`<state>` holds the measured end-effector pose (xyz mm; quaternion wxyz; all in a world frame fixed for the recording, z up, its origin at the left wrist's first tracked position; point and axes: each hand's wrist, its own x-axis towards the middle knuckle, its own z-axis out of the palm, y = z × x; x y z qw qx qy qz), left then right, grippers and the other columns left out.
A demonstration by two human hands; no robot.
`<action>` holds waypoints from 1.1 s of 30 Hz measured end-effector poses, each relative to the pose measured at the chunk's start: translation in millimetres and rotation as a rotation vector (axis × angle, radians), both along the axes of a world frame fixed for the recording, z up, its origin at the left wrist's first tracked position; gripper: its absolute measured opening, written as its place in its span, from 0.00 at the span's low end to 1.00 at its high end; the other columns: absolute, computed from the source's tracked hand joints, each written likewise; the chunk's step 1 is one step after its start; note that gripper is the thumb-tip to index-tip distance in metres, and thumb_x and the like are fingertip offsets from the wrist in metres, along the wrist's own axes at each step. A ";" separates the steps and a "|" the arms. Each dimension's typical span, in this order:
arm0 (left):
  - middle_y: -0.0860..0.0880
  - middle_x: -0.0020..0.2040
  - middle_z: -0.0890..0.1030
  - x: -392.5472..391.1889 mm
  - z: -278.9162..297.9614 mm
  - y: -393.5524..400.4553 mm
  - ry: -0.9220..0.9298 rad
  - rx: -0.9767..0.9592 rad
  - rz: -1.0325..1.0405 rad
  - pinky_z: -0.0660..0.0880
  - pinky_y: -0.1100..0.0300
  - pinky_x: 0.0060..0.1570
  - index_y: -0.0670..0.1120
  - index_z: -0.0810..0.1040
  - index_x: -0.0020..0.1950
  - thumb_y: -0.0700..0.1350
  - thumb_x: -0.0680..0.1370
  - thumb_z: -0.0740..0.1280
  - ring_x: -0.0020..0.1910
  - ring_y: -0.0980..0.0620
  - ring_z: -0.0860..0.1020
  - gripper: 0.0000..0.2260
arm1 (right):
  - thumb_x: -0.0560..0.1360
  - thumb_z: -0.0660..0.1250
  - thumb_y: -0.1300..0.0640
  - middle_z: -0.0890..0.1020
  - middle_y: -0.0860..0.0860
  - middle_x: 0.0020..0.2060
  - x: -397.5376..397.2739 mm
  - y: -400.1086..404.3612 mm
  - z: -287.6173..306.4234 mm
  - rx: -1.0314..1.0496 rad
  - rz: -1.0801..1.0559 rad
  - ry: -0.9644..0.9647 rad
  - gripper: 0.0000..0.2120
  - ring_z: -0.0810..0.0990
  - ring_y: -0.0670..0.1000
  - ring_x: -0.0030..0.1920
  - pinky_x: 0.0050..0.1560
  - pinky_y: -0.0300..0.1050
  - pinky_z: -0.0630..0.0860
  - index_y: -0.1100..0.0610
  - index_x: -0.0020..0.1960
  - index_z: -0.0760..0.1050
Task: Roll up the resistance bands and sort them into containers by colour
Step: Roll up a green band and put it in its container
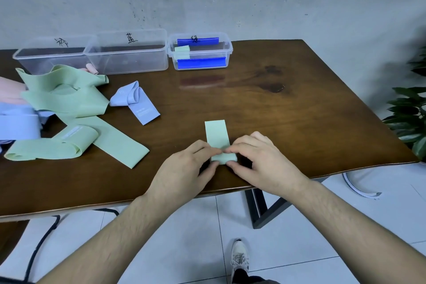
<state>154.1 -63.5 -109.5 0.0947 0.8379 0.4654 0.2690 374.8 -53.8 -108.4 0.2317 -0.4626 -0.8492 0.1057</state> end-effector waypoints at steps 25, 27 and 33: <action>0.55 0.54 0.79 9.5 0.0 13.2 0.007 -0.042 0.075 0.74 0.65 0.35 0.50 0.80 0.57 0.47 0.76 0.72 0.33 0.58 0.74 0.10 | 0.79 0.68 0.47 0.78 0.38 0.55 3.4 30.4 5.3 -0.068 0.054 -0.046 0.15 0.69 0.45 0.54 0.61 0.53 0.71 0.46 0.65 0.79; 0.55 0.54 0.80 9.6 0.4 14.0 0.007 -0.022 0.084 0.76 0.63 0.37 0.49 0.80 0.58 0.48 0.77 0.71 0.38 0.55 0.79 0.10 | 0.79 0.68 0.47 0.76 0.37 0.58 4.1 30.6 4.1 -0.055 0.051 -0.052 0.16 0.68 0.44 0.56 0.63 0.51 0.70 0.45 0.66 0.78; 0.57 0.60 0.76 9.2 -0.3 19.2 -0.018 -0.087 0.132 0.78 0.59 0.44 0.51 0.78 0.64 0.51 0.80 0.67 0.40 0.54 0.79 0.13 | 0.77 0.71 0.50 0.78 0.37 0.57 1.6 28.6 -0.5 -0.055 0.013 0.023 0.15 0.70 0.43 0.54 0.61 0.50 0.72 0.45 0.64 0.78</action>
